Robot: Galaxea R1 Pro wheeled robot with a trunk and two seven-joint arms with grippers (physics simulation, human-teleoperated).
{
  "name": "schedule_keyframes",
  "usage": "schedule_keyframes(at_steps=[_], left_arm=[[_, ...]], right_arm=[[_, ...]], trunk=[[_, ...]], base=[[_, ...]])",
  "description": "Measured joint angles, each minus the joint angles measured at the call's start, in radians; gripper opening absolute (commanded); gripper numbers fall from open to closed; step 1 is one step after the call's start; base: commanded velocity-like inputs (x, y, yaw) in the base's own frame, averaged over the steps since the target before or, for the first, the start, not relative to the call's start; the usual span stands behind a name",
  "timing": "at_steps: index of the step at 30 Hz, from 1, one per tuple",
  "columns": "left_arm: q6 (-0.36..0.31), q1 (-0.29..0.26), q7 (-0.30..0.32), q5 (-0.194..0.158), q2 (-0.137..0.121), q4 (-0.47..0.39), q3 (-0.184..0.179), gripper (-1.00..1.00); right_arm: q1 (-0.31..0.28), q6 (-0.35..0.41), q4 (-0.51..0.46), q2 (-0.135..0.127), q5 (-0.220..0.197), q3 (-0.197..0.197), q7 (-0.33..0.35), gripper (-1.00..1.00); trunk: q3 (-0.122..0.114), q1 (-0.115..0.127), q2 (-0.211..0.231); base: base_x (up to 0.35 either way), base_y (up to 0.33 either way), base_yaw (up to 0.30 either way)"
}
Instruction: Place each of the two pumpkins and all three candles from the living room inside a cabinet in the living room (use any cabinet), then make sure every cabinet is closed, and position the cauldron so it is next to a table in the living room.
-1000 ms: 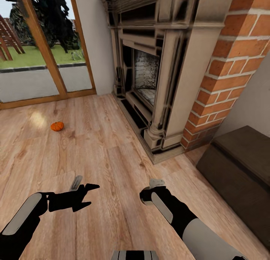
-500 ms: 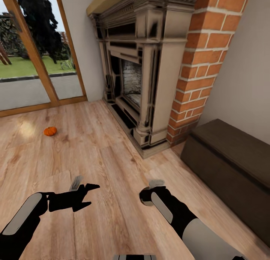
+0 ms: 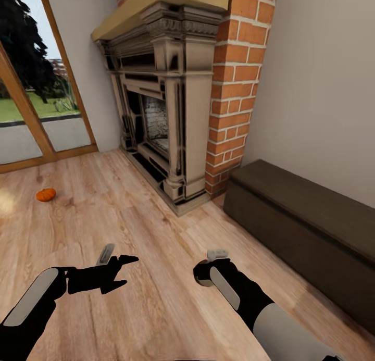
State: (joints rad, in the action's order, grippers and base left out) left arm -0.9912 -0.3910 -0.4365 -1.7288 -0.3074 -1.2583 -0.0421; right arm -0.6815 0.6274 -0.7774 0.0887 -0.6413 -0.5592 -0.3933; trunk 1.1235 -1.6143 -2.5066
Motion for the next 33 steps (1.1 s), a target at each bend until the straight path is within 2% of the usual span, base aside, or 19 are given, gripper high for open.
schedule_keyframes(at_steps=[6,11,16,24,26,27,28,33], left_arm=[[0.0,0.0,0.0,0.0,0.001,0.0,0.0,1.0],[0.0,0.0,0.0,-0.001,0.0,0.0,0.001,1.0],[0.0,0.0,0.0,-0.001,0.0,0.0,0.001,1.0],[0.0,0.0,0.0,0.0,0.0,0.0,0.001,1.0],[0.0,0.0,0.0,0.001,0.0,0.0,0.001,1.0],[0.0,0.0,-0.001,0.001,0.0,0.0,0.001,1.0],[0.0,0.0,0.0,0.001,0.0,0.0,0.001,1.0],[0.0,0.0,-0.002,0.001,0.0,0.0,0.0,1.0]], right_arm=[[0.0,-0.001,0.002,-0.001,-0.006,0.0,0.003,-1.0],[0.0,0.002,0.005,-0.004,-0.057,0.001,0.005,-1.0],[0.0,0.007,0.009,-0.004,-0.069,0.001,0.003,-1.0],[0.0,0.008,0.01,-0.004,-0.074,0.002,0.004,-1.0],[0.0,0.007,0.01,-0.005,-0.11,0.002,0.004,-1.0],[0.0,0.006,0.009,-0.006,-0.146,0.002,0.005,-1.0],[0.0,0.005,0.009,-0.007,-0.159,0.002,0.005,-1.0],[0.0,0.005,0.009,-0.007,-0.172,0.002,0.006,-1.0]], trunk=[[-0.023,0.003,0.001],[-0.043,0.005,0.003],[-0.062,0.007,0.004],[-0.083,0.011,0.006],[-0.088,0.012,0.006],[-0.09,0.012,0.006],[-0.092,0.013,0.007],[-0.101,0.025,0.028]], base=[[-0.34,0.0,-0.295],[-0.34,0.0,-0.295],[-0.34,0.0,-0.288],[-0.34,0.0,-0.057],[-0.34,0.0,-0.002],[-0.34,0.0,-0.001],[-0.34,0.0,0.0],[-0.292,0.0,0.0]])
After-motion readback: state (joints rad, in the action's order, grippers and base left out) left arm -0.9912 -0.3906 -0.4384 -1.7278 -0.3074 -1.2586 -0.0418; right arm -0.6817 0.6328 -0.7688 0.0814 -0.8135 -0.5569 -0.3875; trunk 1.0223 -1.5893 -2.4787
